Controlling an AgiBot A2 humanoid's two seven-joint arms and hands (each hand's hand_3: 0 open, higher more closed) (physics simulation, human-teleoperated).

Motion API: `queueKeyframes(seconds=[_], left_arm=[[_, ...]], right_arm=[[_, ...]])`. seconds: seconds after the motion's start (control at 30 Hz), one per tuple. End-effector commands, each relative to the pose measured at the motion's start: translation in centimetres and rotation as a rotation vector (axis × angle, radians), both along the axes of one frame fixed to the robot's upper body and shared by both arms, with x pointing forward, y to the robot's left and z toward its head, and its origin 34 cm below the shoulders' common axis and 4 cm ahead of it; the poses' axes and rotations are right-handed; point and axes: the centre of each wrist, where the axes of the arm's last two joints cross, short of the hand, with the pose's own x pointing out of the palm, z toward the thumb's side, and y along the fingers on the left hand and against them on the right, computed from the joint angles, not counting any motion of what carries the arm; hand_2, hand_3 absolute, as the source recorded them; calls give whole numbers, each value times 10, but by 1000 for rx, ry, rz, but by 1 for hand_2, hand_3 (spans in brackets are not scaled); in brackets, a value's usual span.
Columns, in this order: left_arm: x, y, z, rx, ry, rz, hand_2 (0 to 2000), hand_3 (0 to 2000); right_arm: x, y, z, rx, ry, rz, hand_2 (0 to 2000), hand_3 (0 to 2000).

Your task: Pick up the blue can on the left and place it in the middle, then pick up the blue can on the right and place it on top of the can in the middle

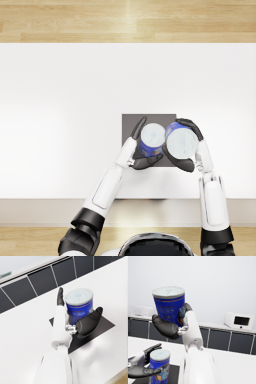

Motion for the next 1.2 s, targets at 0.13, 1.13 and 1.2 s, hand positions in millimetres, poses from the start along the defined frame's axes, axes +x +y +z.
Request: queueKeyframes(seconds=[0.13, 1.13, 1.2], left_arm=[[-26, 27, 60, -89, -91, 77, 0, 0], [-53, 101, 109, -222, -226, 333, 0, 0], [-53, 101, 109, -224, -226, 334, 0, 0]], right_arm=[[15, 35, 33, 8, -56, 89, 2000, 1520], [36, 81, -32, 59, 404, -142, 2000, 1520], [36, 81, -33, 62, 408, -144, 2000, 1520]])
